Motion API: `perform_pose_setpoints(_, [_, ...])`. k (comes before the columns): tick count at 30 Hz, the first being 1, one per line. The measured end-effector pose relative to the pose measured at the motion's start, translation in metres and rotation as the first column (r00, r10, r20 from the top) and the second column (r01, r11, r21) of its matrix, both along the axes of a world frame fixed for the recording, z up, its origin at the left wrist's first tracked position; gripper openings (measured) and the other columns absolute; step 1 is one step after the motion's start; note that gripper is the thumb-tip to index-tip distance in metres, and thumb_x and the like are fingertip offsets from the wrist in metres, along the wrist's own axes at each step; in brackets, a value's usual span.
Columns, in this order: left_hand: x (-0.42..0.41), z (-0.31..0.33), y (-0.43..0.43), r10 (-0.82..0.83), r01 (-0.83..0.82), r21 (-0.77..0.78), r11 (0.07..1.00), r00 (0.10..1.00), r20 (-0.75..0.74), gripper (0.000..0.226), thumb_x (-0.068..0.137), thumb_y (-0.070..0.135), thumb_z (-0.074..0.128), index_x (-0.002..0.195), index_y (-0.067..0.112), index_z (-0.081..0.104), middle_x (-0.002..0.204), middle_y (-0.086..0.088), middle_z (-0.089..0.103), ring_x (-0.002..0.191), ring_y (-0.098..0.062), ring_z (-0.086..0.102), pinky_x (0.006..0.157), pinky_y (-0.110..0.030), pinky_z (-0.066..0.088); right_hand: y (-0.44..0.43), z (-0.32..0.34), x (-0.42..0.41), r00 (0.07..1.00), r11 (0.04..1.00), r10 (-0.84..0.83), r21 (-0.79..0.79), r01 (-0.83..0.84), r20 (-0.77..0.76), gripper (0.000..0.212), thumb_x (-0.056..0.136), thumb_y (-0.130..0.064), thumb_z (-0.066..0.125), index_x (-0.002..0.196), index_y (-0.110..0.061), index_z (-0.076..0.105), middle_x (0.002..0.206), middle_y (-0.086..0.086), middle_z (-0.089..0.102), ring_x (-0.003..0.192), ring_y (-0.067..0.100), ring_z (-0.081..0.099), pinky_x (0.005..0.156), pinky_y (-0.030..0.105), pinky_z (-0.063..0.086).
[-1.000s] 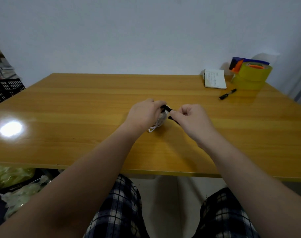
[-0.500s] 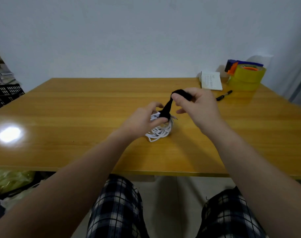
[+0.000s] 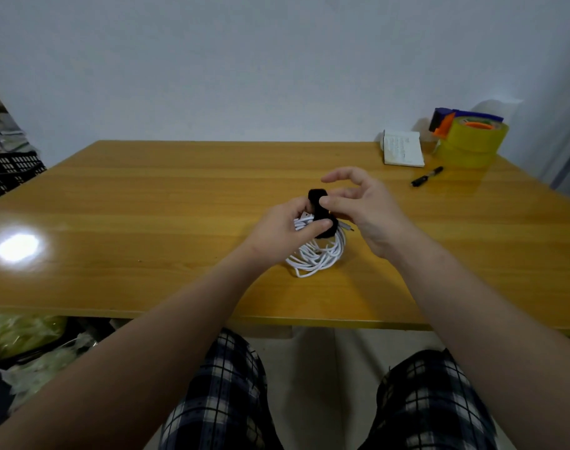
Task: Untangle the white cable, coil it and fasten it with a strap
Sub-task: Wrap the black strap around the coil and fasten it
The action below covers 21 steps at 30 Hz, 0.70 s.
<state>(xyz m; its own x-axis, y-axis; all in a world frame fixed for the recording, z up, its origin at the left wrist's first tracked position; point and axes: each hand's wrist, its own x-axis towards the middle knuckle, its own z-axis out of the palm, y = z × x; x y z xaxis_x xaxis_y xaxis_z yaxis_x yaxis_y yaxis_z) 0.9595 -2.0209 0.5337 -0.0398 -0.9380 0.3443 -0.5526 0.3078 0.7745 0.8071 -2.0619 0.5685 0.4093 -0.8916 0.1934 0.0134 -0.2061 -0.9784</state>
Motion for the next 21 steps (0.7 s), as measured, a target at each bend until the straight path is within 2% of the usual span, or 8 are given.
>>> perform_pose_setpoints(4, [-0.002,0.001,0.002,0.025,-0.029,0.053,0.998,0.997,0.075,0.031,0.077,0.035,0.075,0.083,0.024,0.047,0.085,0.004,0.06,0.08,-0.012,0.055,0.071,-0.031,0.042,-0.005,-0.007,0.008,0.998,0.998,-0.059,-0.02,0.058,-0.014,0.02,0.083,0.001,0.063,0.083,-0.018,0.07,0.087,0.004,0.069,0.09,0.017,0.064,0.078,0.025,0.054])
perform_pose_setpoints(7, [-0.001,0.003,0.006,-0.013,0.005,0.103,0.995,0.998,0.068,0.049,0.069,0.035,0.082,0.088,0.021,0.04,0.085,0.006,0.056,0.079,-0.008,0.054,0.064,-0.023,0.04,-0.008,-0.012,0.006,0.991,0.999,-0.03,-0.039,0.026,-0.133,0.016,0.087,-0.003,0.06,0.094,-0.012,0.071,0.093,0.003,0.07,0.095,0.017,0.064,0.079,0.023,0.053])
perform_pose_setpoints(10, [0.001,0.004,0.006,-0.004,0.002,0.058,0.998,0.999,0.045,0.047,0.072,0.031,0.081,0.087,0.021,0.038,0.075,0.004,0.05,0.067,-0.012,0.048,0.056,-0.02,0.035,-0.004,-0.015,0.0,0.965,0.994,0.025,-0.098,-0.052,-0.262,0.022,0.094,-0.018,0.053,0.099,-0.009,0.072,0.096,0.004,0.072,0.096,0.018,0.066,0.085,0.034,0.051])
perform_pose_setpoints(11, [0.002,0.003,0.005,0.011,-0.013,0.036,0.999,0.999,0.042,0.044,0.074,0.03,0.079,0.089,0.018,0.039,0.073,0.002,0.048,0.064,-0.013,0.045,0.055,-0.022,0.034,-0.002,-0.017,-0.002,0.958,0.991,0.065,-0.094,-0.094,-0.281,0.026,0.095,-0.024,0.051,0.101,-0.008,0.071,0.096,0.005,0.072,0.095,0.017,0.066,0.085,0.032,0.051])
perform_pose_setpoints(14, [0.005,0.001,0.003,-0.003,0.002,0.013,1.0,0.999,0.051,0.036,0.08,0.029,0.074,0.093,0.015,0.043,0.079,-0.014,0.059,0.07,-0.031,0.054,0.061,-0.04,0.044,0.001,-0.021,-0.004,0.91,0.964,0.096,-0.19,-0.186,-0.404,0.027,0.095,-0.029,0.048,0.103,-0.01,0.066,0.1,0.005,0.06,0.088,0.005,0.056,0.076,0.009,0.042])
perform_pose_setpoints(16, [0.006,-0.002,0.001,-0.011,0.011,0.003,1.0,0.998,0.061,0.035,0.08,0.03,0.074,0.096,0.015,0.047,0.087,-0.014,0.063,0.08,-0.031,0.06,0.069,-0.045,0.048,-0.002,-0.023,-0.003,0.897,0.957,0.028,-0.247,-0.151,-0.442,0.029,0.095,-0.031,0.047,0.101,-0.008,0.064,0.104,0.007,0.051,0.089,0.006,0.05,0.073,0.005,0.039])
perform_pose_setpoints(19, [0.006,0.0,-0.001,0.0,0.0,-0.009,1.0,0.998,0.056,0.033,0.08,0.031,0.074,0.099,0.014,0.053,0.093,-0.005,0.064,0.088,-0.022,0.061,0.076,-0.037,0.048,-0.004,-0.024,-0.002,0.917,0.981,0.075,-0.138,-0.138,-0.391,0.035,0.094,-0.035,0.048,0.099,-0.002,0.06,0.095,0.01,0.059,0.085,0.017,0.056,0.072,0.024,0.044])
perform_pose_setpoints(21, [0.006,-0.003,-0.004,0.051,-0.047,-0.029,0.998,0.985,0.162,0.038,0.081,0.034,0.072,0.106,0.011,0.054,0.101,-0.003,0.06,0.093,-0.019,0.056,0.081,-0.036,0.046,-0.004,-0.024,0.0,0.931,0.99,0.082,-0.079,-0.117,-0.356,0.035,0.093,-0.037,0.049,0.093,-0.004,0.059,0.082,0.01,0.061,0.073,0.021,0.057,0.064,0.033,0.043])
